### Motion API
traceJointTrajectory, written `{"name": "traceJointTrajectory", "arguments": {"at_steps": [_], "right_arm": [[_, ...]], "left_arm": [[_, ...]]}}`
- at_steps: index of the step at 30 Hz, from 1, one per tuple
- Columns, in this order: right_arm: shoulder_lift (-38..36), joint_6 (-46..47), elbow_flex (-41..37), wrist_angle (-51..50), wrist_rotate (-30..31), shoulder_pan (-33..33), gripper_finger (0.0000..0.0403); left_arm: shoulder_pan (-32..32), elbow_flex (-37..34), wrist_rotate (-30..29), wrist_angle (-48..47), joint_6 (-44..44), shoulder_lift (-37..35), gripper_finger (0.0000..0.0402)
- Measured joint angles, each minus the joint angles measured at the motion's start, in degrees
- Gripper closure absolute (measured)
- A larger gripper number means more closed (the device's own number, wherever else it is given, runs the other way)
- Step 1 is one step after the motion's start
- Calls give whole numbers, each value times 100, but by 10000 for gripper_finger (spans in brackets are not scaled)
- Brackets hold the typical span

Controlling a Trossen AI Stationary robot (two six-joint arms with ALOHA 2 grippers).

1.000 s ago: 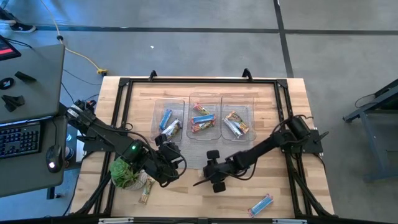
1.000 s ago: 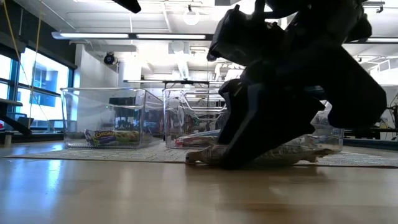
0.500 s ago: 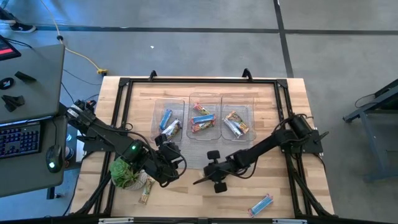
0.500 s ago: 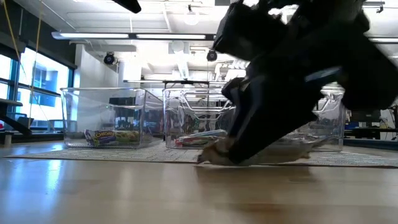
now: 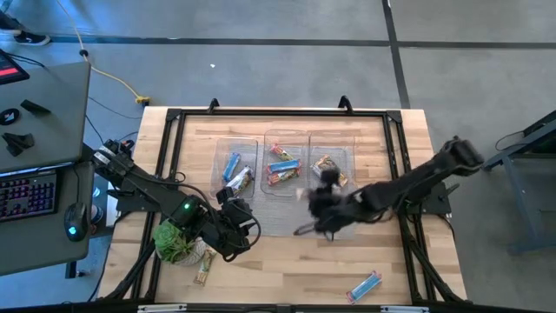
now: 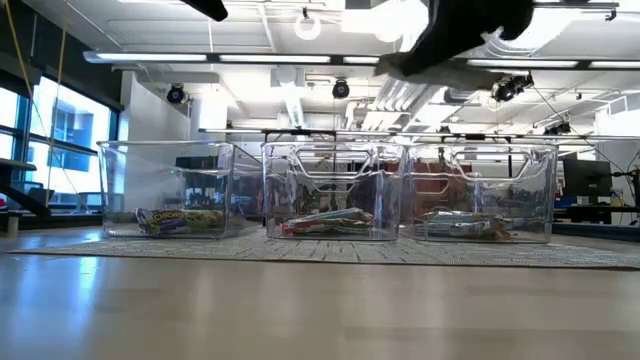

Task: Pick and place Granola Bars by type
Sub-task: Put the orange granola bar into the middle transparent bin

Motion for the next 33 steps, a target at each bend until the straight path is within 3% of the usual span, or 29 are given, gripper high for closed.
{"name": "traceJointTrajectory", "arguments": {"at_steps": [3,5,11,19,27,33], "right_arm": [[-474,434,-2,-642,735,-278,342],[-703,894,-2,-948,719,-600,337],[-886,1352,-660,-735,-166,-1748,334],[-864,1443,-2184,1163,-1523,-2848,333],[-864,1135,-2828,1919,-1856,-3378,328],[-864,641,-2884,2270,-2018,-3430,294]], "left_arm": [[1,0,-4,1,0,0,225],[1,0,-2,1,0,0,225],[1,0,-15,1,0,0,225],[1,0,23,3,0,0,225],[1,0,29,3,-1,0,225],[1,0,28,3,-2,0,225]]}}
